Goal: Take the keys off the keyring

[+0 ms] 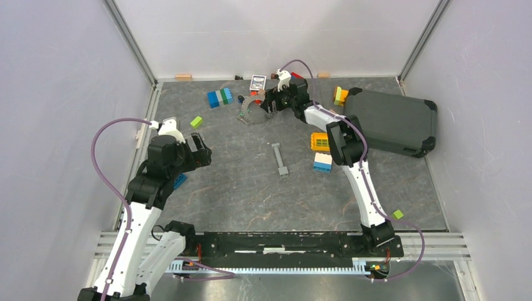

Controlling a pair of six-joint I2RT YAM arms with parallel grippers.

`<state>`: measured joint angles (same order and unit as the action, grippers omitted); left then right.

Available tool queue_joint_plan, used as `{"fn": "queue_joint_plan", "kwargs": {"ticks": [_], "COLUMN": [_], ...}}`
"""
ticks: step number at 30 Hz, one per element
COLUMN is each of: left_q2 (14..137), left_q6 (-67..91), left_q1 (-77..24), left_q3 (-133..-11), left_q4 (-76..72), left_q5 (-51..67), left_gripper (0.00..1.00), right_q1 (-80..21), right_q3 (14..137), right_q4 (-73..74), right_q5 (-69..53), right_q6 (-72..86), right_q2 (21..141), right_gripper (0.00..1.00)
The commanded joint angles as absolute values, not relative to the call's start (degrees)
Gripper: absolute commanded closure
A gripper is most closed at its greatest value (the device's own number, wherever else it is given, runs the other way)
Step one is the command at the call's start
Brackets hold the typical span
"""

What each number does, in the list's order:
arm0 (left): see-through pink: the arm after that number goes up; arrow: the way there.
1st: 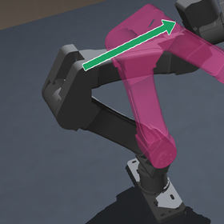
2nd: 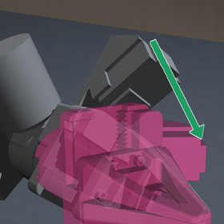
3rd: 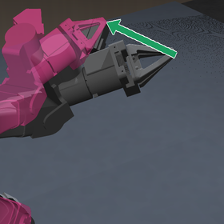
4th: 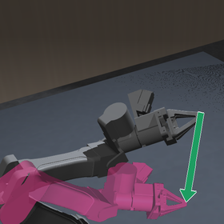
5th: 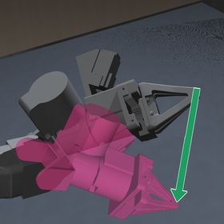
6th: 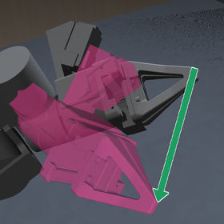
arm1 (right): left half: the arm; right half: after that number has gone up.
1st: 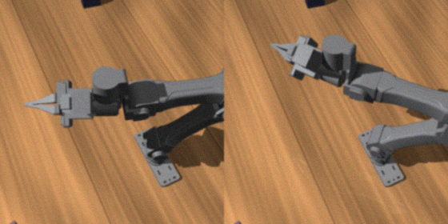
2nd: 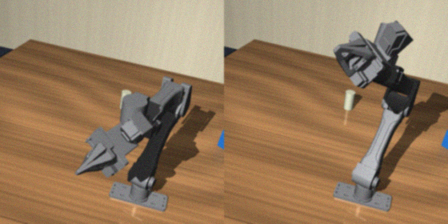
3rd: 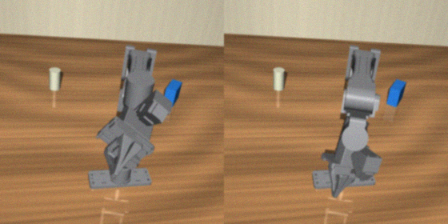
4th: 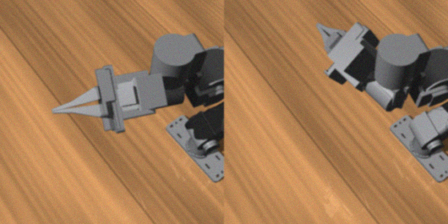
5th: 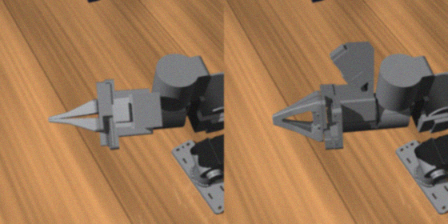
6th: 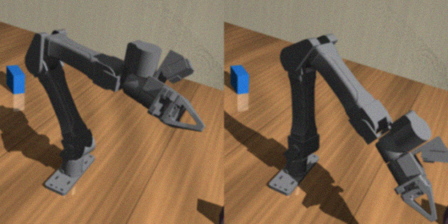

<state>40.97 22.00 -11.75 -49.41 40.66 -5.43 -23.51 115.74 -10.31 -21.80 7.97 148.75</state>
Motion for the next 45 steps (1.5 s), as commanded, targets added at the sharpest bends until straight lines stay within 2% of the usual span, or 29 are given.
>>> {"fn": "queue_joint_plan", "kwargs": {"ticks": [1,17,32,45], "left_q2": [41.0,41.2,41.3,42.1], "left_q6": [21.0,20.8,20.8,20.7], "left_q1": [-11.7,-11.6,-11.6,-11.0], "left_q3": [-50.2,-50.3,-50.4,-50.5], "left_q4": [39.8,39.8,39.8,39.8], "left_q5": [-4.8,-4.1,-4.1,-3.9], "left_gripper": [0.0,0.0,0.0,0.0], "right_q1": [-23.2,-23.4,-24.0,-24.0], "right_q3": [118.9,120.0,120.1,108.4], "right_q4": [-12.9,-11.5,-12.8,-23.7], "right_q5": [-21.4,-26.4,-25.9,-25.8], "right_q6": [10.7,13.5,16.3,16.5], "right_q2": [151.0,152.7,153.4,146.3], "right_gripper": [0.09,0.26,0.49,1.0]}}
